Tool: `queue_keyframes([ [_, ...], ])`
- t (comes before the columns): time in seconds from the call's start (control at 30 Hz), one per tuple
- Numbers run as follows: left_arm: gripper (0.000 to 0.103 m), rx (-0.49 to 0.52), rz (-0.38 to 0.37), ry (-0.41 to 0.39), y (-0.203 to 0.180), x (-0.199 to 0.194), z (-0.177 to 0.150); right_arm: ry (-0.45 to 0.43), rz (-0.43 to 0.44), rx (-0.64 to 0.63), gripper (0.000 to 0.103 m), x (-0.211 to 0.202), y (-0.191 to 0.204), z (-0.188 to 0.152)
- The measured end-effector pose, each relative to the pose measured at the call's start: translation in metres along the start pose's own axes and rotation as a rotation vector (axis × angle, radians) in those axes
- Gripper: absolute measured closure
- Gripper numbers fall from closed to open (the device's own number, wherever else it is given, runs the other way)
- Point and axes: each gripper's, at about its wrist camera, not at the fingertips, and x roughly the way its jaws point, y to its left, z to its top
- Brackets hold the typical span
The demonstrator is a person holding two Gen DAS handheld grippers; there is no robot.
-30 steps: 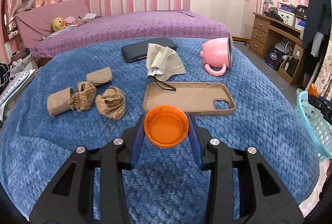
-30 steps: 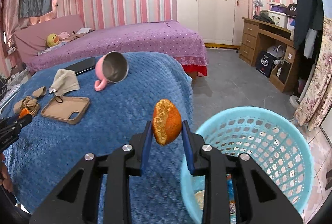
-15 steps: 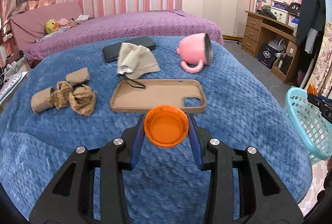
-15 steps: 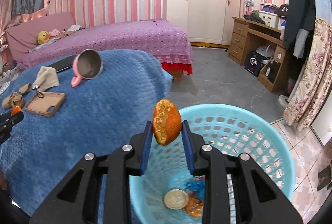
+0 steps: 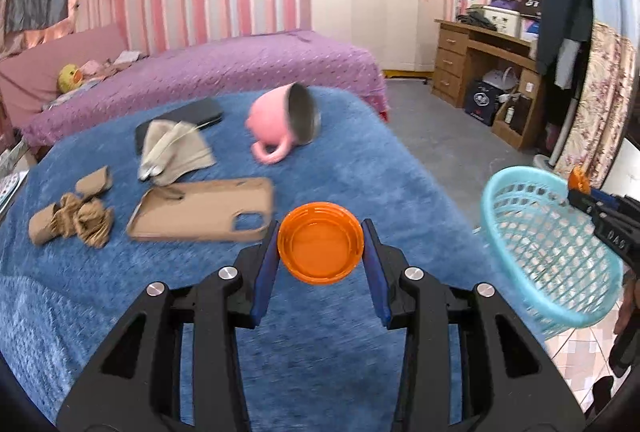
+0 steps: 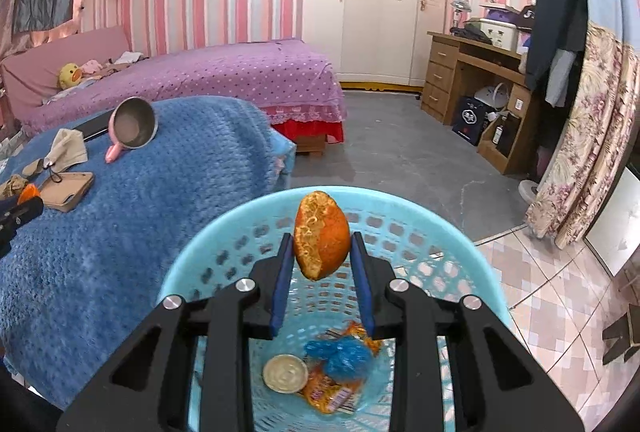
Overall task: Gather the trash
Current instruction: 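Open both tools over the basket to drop the peel and cap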
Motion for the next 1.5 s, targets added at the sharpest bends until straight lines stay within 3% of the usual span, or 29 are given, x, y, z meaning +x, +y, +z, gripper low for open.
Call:
queue_keyframes([
  [0.23, 0.064, 0.046, -0.069, 0.020, -0.050, 0.011, 0.000, 0.012, -0.055, -0.013, 0.074, -0.001, -0.026, -0.006],
  [0.5, 0.064, 0.065, -0.158, 0.059, -0.094, 0.028, -0.001, 0.009, -0.073, 0.042, 0.074, -0.004, -0.055, -0.012],
  [0.83, 0.064, 0.163, -0.263, 0.074, -0.164, 0.043, 0.007, 0.010, -0.085, 0.118, 0.074, 0.004, -0.081, -0.018],
  [0.97, 0.064, 0.192, -0.263, 0.090, -0.179, 0.050, 0.009, 0.013, -0.095, 0.128, 0.074, 0.005, -0.084, -0.019],
  [1.03, 0.050, 0.196, -0.255, 0.091, -0.180, 0.052, 0.011, 0.010, -0.095, 0.130, 0.074, 0.005, -0.084, -0.019],
  [1.07, 0.034, 0.197, -0.241, 0.087, -0.179, 0.052, 0.012, 0.010, -0.094, 0.129, 0.074, 0.005, -0.084, -0.018],
  [1.1, 0.027, 0.196, -0.227, 0.076, -0.176, 0.051, 0.013, 0.011, -0.093, 0.128, 0.074, 0.006, -0.083, -0.018],
  [1.3, 0.015, 0.160, -0.184, 0.058, -0.148, 0.049, 0.022, 0.011, -0.090, 0.114, 0.074, 0.006, -0.077, -0.018],
  [1.5, 0.012, 0.108, -0.145, 0.053, -0.114, 0.046, 0.024, 0.000, -0.089, 0.108, 0.074, 0.005, -0.071, -0.014],
])
